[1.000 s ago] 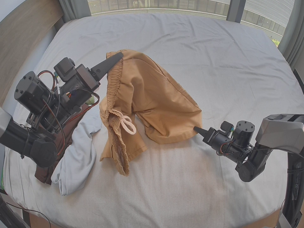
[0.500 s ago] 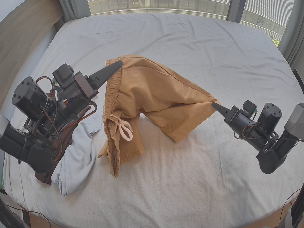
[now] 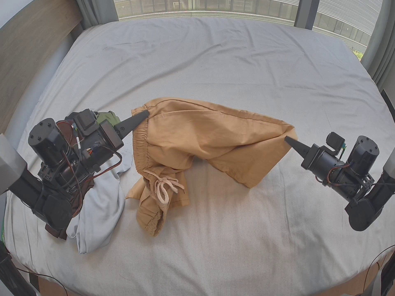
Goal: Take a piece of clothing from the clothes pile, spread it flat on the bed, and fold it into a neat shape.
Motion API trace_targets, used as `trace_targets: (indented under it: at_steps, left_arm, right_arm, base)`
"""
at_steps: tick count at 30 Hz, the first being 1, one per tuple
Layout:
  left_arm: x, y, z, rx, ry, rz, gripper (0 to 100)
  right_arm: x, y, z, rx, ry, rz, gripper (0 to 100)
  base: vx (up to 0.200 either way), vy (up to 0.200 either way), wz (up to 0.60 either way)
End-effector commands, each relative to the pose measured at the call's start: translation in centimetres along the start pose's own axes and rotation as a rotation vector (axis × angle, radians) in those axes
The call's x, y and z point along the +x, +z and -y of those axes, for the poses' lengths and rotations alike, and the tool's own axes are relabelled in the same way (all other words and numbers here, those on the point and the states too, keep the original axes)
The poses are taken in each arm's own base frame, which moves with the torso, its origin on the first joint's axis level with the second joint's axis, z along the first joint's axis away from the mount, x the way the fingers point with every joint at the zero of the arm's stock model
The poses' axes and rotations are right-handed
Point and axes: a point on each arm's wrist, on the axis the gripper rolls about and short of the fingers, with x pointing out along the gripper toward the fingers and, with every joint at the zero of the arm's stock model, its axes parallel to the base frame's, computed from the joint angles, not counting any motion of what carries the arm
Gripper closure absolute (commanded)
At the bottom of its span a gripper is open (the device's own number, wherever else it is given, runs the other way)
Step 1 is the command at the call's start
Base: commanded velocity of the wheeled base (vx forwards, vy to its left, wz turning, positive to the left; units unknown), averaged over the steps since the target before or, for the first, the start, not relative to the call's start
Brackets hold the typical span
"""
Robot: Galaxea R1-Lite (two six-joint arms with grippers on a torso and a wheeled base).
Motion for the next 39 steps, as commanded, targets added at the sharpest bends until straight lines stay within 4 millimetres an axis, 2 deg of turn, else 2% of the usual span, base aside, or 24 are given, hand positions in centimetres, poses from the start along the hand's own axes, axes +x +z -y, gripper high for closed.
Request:
trace_targets:
  at_steps: [1, 9, 12, 25, 26, 30, 34, 39]
  left_arm:
    - [0.0, -1.5, -2.5, 0.003, 0.063, -0.037, 100]
    - [-0.7, -1.6, -2.8, 0.038, 0.085, -0.048, 100]
    - [-1.0, -1.2, -3.2, 0.045, 0.098, -0.034, 100]
    - [-1.1, -1.1, -3.4, 0.050, 0.085, -0.047, 100]
    - [-1.1, -1.1, -3.4, 0.050, 0.085, -0.047, 100]
    - [-1.2, -1.0, -3.3, 0.052, 0.084, -0.046, 100]
    - [-1.2, -1.0, -3.4, 0.065, 0.084, -0.048, 100]
    - [-1.2, -1.1, -3.3, 0.068, 0.082, -0.050, 100]
  right_arm:
    - [-0.2, -2.8, 0.2, 0.010, -0.009, -0.106, 100]
    - [-0.2, -7.4, 2.4, -0.034, -0.069, -0.269, 100]
    - [-0.3, -7.9, 2.6, -0.029, -0.071, -0.290, 100]
    - [-0.6, -7.9, 2.8, -0.025, -0.064, -0.300, 100]
    - [-0.5, -7.8, 2.9, -0.026, -0.062, -0.296, 0]
    - [0.1, -7.1, 3.0, -0.025, -0.054, -0.263, 0]
    - [0.6, -5.3, 4.6, -0.033, -0.079, -0.190, 0]
    - [1.2, -2.9, 6.2, 0.067, -0.102, -0.091, 0]
  base:
    - [0.000, 0.000, 0.00]
    - [0.000, 0.000, 0.00]
    - [0.000, 0.000, 0.00]
    - [0.000, 0.000, 0.00]
    - [0.000, 0.000, 0.00]
    - [0.000, 0.000, 0.00]
    - [0.000, 0.000, 0.00]
    - [0.000, 0.000, 0.00]
